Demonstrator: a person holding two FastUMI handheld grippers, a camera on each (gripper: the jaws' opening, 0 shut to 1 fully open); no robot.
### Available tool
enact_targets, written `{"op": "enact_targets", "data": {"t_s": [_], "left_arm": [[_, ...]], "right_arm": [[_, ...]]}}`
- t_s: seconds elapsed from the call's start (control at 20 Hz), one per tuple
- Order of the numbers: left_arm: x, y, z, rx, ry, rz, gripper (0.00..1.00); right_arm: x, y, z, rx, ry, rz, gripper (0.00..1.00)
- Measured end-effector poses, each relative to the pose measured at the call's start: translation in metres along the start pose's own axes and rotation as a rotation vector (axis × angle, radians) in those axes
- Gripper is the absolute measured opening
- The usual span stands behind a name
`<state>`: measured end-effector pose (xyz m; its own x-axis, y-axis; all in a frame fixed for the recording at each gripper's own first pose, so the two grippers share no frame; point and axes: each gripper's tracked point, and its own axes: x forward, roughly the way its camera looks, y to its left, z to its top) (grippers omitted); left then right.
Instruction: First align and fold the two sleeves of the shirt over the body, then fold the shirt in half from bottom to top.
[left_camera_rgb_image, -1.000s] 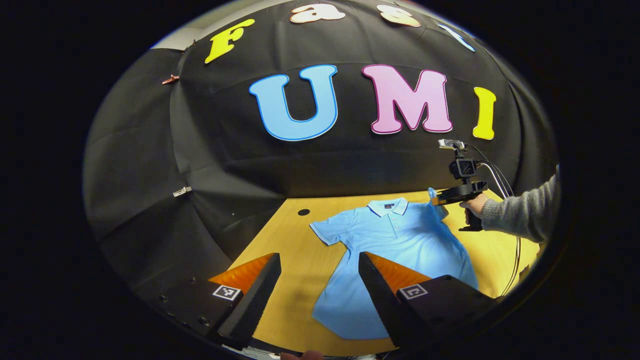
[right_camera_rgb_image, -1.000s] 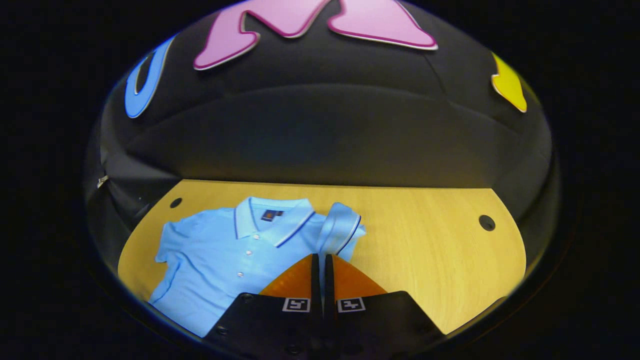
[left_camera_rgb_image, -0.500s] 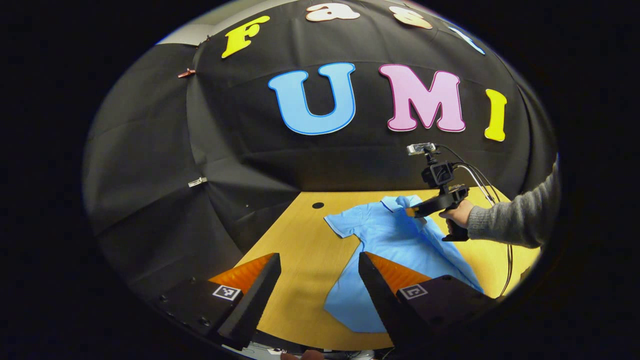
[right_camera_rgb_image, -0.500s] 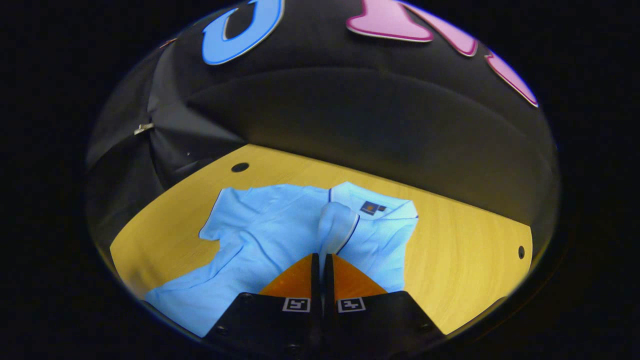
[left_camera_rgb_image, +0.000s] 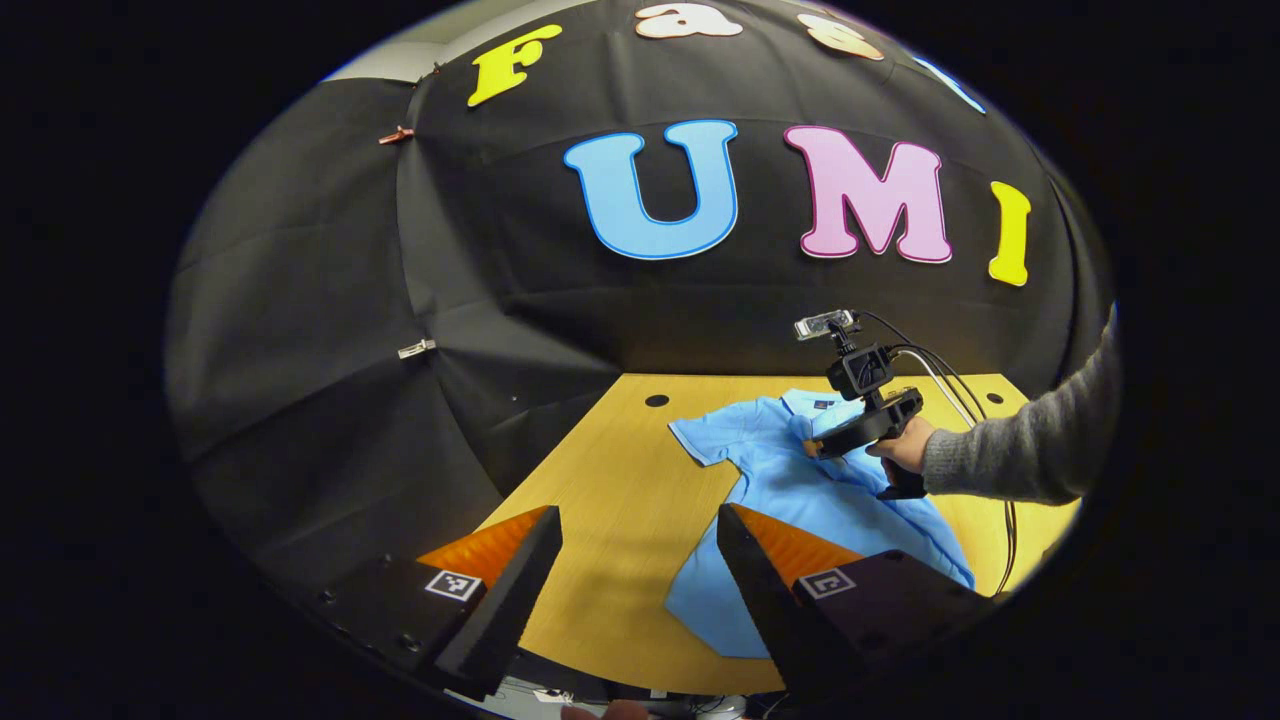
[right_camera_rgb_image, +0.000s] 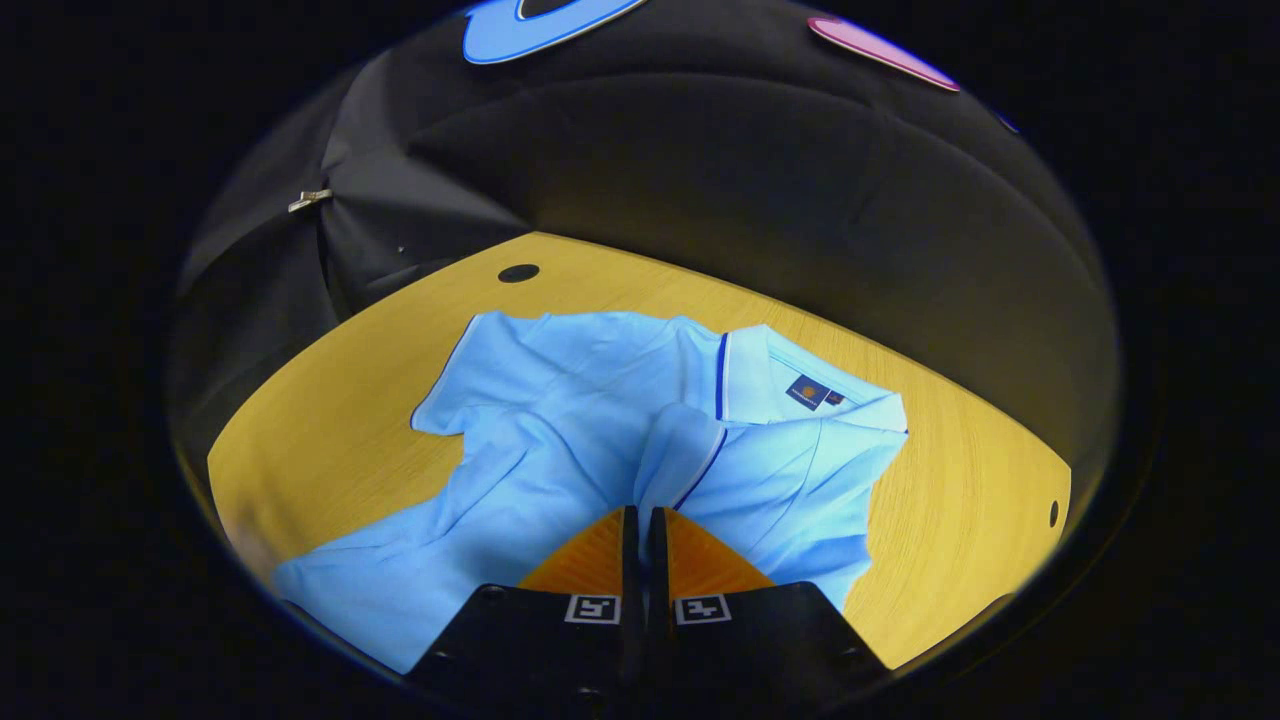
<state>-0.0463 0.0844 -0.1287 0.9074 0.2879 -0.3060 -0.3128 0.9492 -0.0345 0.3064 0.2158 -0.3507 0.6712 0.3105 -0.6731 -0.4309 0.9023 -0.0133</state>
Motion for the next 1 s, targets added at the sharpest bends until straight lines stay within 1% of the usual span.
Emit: {"op": "enact_targets", "data": {"t_s": [0.3, 0.35, 0.4, 0.5, 0.55, 0.6, 0.65, 0.7, 0.85, 0.9, 0.95, 1.0], "left_arm": [[0.007, -0.005, 0.000, 0.000, 0.003, -0.017, 0.99], [0.009, -0.006, 0.000, 0.001, 0.004, -0.021, 0.99], [0.012, -0.008, -0.001, 0.000, 0.005, -0.029, 0.99], [0.023, -0.012, 0.001, -0.003, 0.010, -0.047, 0.99], [0.031, -0.015, 0.002, -0.005, 0.013, -0.058, 0.99], [0.040, -0.018, 0.003, -0.004, 0.013, -0.068, 0.99], [0.050, -0.020, 0.006, -0.004, 0.014, -0.074, 0.99], [0.061, -0.024, 0.009, -0.006, 0.014, -0.087, 0.99], [0.098, -0.034, 0.016, -0.006, 0.010, -0.116, 0.99], [0.110, -0.038, 0.020, 0.000, 0.008, -0.125, 0.99], [0.123, -0.042, 0.023, 0.008, 0.005, -0.133, 0.99], [0.137, -0.045, 0.025, 0.016, 0.006, -0.143, 0.99]], "right_arm": [[0.006, 0.000, -0.008, 0.005, 0.027, -0.011, 0.06], [0.006, 0.000, -0.009, 0.012, 0.030, -0.013, 0.12], [0.006, 0.000, -0.008, 0.022, 0.026, -0.012, 0.14], [0.006, 0.001, -0.007, 0.060, 0.021, -0.002, 0.15], [0.006, 0.000, -0.007, 0.080, 0.016, -0.001, 0.22], [0.006, 0.002, -0.006, 0.103, 0.006, 0.010, 0.20], [0.006, 0.004, -0.006, 0.122, -0.001, 0.022, 0.33], [0.006, 0.006, -0.005, 0.135, -0.010, 0.035, 0.39], [0.003, 0.011, -0.002, 0.139, -0.036, 0.058, 0.65], [0.002, 0.013, 0.000, 0.141, -0.049, 0.068, 0.64], [-0.001, 0.015, 0.003, 0.145, -0.063, 0.073, 0.69], [-0.004, 0.016, 0.007, 0.153, -0.084, 0.075, 0.79]]}}
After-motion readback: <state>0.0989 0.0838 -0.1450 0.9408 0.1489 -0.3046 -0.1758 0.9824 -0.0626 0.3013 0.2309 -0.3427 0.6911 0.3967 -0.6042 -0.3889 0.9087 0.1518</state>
